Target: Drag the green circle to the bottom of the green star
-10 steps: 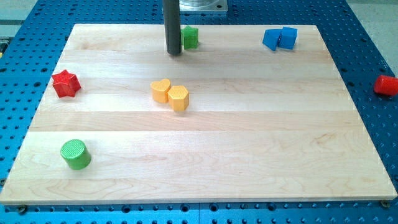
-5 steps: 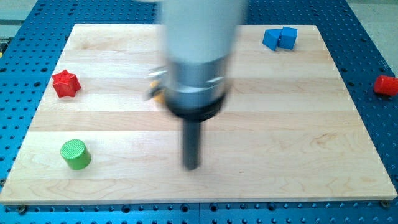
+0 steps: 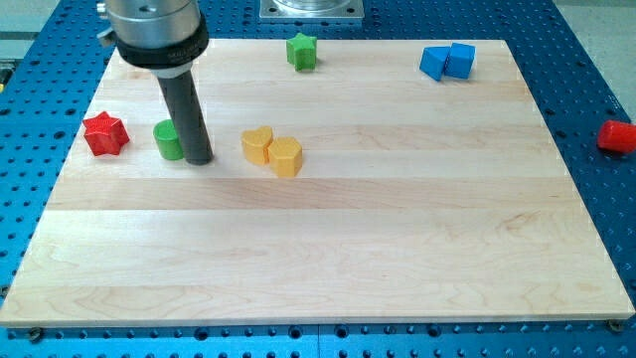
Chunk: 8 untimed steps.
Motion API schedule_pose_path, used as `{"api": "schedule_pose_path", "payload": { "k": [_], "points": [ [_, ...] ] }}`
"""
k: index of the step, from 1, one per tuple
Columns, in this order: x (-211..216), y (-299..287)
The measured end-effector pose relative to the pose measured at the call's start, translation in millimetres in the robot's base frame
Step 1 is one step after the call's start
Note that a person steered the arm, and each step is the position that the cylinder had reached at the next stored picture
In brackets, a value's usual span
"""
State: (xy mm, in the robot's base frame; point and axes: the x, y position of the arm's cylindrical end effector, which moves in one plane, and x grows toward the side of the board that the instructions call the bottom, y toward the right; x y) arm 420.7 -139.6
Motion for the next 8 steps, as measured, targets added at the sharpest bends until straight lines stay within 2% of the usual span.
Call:
{"api": "schedule_pose_path", "payload": {
  "k": [1,2,3,4,5,6,7,8],
  "points": [
    [32.4,-19.0],
    [-18.9,-39.2],
    [-95.8,32.8],
    [-114.9,45.5],
    [-38.2,39.2],
    [-34.9,20.3],
    [-67.9,10.5],
    [-81.4,-16.4]
  ]
}}
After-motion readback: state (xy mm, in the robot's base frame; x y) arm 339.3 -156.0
